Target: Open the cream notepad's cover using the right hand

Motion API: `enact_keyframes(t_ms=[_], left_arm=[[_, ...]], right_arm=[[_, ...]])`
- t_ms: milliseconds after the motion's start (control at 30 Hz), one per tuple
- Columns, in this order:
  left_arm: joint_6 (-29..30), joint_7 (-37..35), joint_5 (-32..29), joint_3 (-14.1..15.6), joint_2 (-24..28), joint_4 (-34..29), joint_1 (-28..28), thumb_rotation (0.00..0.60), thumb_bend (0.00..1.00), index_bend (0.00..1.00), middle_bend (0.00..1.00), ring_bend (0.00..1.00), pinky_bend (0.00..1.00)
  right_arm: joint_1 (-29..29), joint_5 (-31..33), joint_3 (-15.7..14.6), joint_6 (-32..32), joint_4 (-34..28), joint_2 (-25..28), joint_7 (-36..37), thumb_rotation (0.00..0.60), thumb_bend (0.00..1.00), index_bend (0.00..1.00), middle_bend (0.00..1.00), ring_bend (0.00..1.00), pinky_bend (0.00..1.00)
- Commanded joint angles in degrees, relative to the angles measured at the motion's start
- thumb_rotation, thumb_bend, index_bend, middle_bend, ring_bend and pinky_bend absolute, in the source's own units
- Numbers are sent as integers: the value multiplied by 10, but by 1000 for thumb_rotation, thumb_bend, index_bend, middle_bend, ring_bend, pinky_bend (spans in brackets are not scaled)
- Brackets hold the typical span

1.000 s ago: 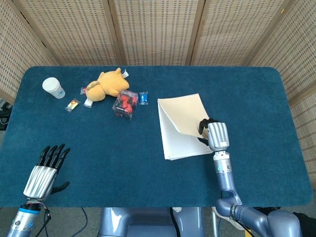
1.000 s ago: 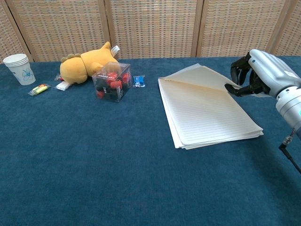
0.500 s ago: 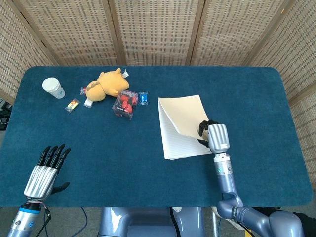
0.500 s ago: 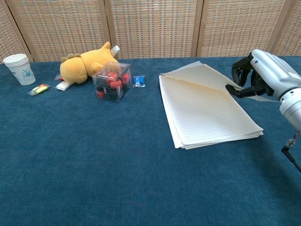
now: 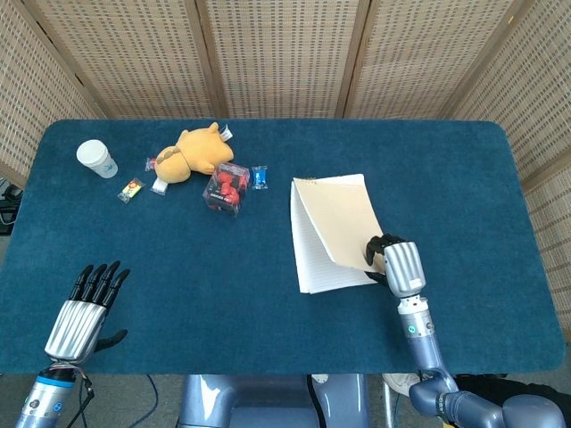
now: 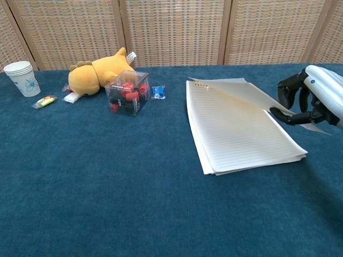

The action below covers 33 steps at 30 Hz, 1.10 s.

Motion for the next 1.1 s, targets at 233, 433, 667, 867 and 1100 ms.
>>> enact_keyframes(t_ms=[233,433,667,867,1100], left_arm=[[2,-1,2,1,1,-1,1,600,0,0,0,0,0],[2,-3,3,1,2,-1,1,600,0,0,0,0,0],[1,-1,4,2,1,-1,0,600,0,0,0,0,0],[3,-1,7,3,1,-2,1,600,0,0,0,0,0],[6,-3,10,3,3,-4,2,600,0,0,0,0,0]], right_arm=[[-18,-23,-21,25,-14,3,-1,600,616,784,740,608,707],[-35,-36,-36,41,-14,6,2,600,616,785,740,610,710],[-60,-49,-52,66,-21,12,12,600,616,785,740,612,711],[-78,-59,-62,85,-32,16,15,600,616,784,740,613,712],[-99,-72,-76,104,-36,20,14,600,616,784,740,613,713]])
